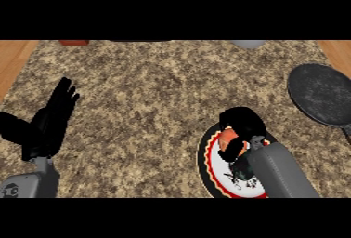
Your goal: Pick the squash from the plate and place it in the pan
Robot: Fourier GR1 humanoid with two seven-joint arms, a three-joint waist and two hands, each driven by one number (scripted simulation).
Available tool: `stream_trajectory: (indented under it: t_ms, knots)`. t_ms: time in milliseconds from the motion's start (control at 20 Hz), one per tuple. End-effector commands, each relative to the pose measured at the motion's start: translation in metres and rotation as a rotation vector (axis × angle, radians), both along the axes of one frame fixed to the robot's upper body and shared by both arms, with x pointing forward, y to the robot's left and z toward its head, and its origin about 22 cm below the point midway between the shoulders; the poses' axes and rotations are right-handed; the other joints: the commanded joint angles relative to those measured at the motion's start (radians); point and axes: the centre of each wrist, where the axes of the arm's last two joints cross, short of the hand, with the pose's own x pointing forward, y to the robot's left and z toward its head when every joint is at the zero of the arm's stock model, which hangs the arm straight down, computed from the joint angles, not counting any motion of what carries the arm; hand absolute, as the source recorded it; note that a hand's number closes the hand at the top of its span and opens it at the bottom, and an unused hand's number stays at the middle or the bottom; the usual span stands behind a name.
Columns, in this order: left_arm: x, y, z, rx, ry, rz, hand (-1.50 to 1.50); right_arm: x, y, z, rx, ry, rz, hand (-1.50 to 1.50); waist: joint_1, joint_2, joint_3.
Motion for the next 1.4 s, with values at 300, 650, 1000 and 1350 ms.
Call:
stream_trajectory:
  t_ms: [300, 650, 1000, 1350]
  knots:
    - [0.002, 0.006, 0.009, 0.007, 0.002, 0.015, 0.00, -0.034, -0.039, 0.092, -0.087, -0.499, -0.069, 1.50, -0.016, -0.001, 0.000]
    - [-0.003, -0.006, -0.002, -0.023, -0.011, -0.014, 0.00, -0.067, -0.029, 0.154, -0.053, -0.681, -0.137, 1.50, 0.006, 0.006, 0.000]
    - [0.008, -0.005, -0.001, -0.012, -0.023, -0.030, 0.00, -0.048, -0.079, 0.184, 0.026, -0.712, -0.284, 1.50, 0.008, 0.009, 0.000]
    - [0.001, -0.012, 0.004, -0.014, -0.017, -0.022, 0.00, -0.009, -0.151, 0.195, 0.070, -0.725, -0.398, 1.50, 0.017, 0.009, 0.001]
